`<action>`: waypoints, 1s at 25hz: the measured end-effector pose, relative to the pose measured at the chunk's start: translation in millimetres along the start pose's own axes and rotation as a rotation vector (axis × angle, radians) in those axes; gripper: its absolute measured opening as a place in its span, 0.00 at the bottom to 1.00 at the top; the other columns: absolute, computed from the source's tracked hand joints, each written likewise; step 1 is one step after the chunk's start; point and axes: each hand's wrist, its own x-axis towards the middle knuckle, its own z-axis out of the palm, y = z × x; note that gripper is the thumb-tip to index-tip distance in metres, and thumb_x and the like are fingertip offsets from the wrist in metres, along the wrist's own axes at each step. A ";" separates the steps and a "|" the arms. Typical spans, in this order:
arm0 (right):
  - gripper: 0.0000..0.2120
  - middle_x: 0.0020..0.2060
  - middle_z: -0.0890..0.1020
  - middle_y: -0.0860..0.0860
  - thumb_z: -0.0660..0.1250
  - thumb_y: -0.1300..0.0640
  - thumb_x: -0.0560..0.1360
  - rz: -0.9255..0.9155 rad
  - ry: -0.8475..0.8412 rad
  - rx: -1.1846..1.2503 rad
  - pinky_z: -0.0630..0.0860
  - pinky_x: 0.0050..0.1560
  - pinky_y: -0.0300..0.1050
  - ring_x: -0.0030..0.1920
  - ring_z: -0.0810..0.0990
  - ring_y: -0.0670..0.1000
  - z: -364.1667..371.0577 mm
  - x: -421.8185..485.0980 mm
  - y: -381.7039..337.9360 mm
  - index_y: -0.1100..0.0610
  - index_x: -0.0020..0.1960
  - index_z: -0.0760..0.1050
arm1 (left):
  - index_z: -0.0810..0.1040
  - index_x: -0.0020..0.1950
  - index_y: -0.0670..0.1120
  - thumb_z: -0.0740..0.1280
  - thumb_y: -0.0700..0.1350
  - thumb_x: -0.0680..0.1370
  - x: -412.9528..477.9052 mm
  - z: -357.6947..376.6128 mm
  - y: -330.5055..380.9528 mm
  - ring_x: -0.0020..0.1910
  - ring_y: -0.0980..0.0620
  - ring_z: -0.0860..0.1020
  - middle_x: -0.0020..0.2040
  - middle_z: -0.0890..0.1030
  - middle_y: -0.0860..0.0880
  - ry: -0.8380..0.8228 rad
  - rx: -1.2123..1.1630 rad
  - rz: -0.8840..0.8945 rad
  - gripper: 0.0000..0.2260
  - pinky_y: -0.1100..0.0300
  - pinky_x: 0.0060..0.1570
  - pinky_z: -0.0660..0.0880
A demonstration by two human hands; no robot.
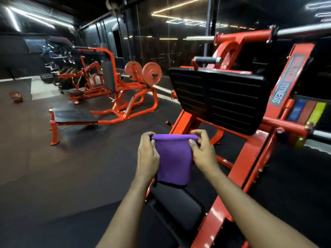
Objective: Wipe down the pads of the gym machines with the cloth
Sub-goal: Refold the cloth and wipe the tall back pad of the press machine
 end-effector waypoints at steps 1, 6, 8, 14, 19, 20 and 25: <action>0.09 0.46 0.84 0.44 0.65 0.60 0.80 -0.016 0.021 -0.009 0.77 0.50 0.46 0.46 0.82 0.45 -7.6 -5.5 -34.4 0.48 0.56 0.73 | 0.73 0.59 0.45 0.56 0.36 0.83 1.9 -21.3 32.3 0.51 0.61 0.75 0.53 0.78 0.50 0.007 -0.005 -0.004 0.09 0.74 0.50 0.66; 0.04 0.39 0.81 0.45 0.65 0.61 0.81 -0.113 0.044 -0.044 0.72 0.42 0.40 0.39 0.78 0.43 -33.8 -54.1 -200.4 0.53 0.53 0.74 | 0.72 0.59 0.47 0.56 0.36 0.82 -15.3 -144.0 167.3 0.49 0.59 0.73 0.54 0.76 0.52 0.066 0.027 0.026 0.10 0.73 0.49 0.66; 0.04 0.36 0.78 0.44 0.64 0.63 0.81 -0.173 0.051 -0.037 0.68 0.38 0.33 0.36 0.76 0.40 -33.8 -81.0 -242.4 0.56 0.52 0.74 | 0.72 0.58 0.47 0.56 0.36 0.82 -35.4 -183.8 197.4 0.47 0.60 0.73 0.53 0.76 0.53 0.106 0.043 0.053 0.10 0.71 0.48 0.66; 0.09 0.45 0.80 0.49 0.69 0.62 0.78 -0.181 -0.022 0.084 0.73 0.44 0.36 0.42 0.79 0.49 -8.8 -187.1 -332.1 0.54 0.56 0.74 | 0.74 0.57 0.43 0.59 0.33 0.81 -116.4 -309.1 259.1 0.46 0.58 0.73 0.51 0.77 0.50 0.270 0.185 0.077 0.09 0.73 0.48 0.66; 0.08 0.45 0.81 0.52 0.70 0.64 0.76 -0.071 -0.564 0.276 0.76 0.41 0.44 0.43 0.79 0.48 48.7 -293.1 -383.3 0.58 0.54 0.78 | 0.77 0.50 0.44 0.65 0.36 0.78 -161.6 -411.1 284.6 0.45 0.52 0.77 0.44 0.80 0.50 0.241 0.330 -0.041 0.04 0.66 0.46 0.68; 0.11 0.47 0.81 0.52 0.69 0.62 0.76 0.009 -0.785 0.362 0.77 0.41 0.44 0.46 0.80 0.48 61.4 -316.5 -399.5 0.60 0.59 0.77 | 0.78 0.50 0.44 0.66 0.37 0.78 -169.1 -434.0 287.0 0.44 0.52 0.78 0.43 0.80 0.51 0.201 0.354 -0.067 0.04 0.66 0.45 0.69; 0.21 0.58 0.84 0.49 0.72 0.59 0.74 -0.008 -0.927 0.594 0.76 0.61 0.41 0.60 0.81 0.45 148.4 -399.0 -468.7 0.53 0.66 0.76 | 0.76 0.59 0.43 0.56 0.36 0.84 -204.6 -579.4 284.8 0.35 0.42 0.84 0.44 0.83 0.43 0.012 0.131 -0.203 0.10 0.57 0.31 0.79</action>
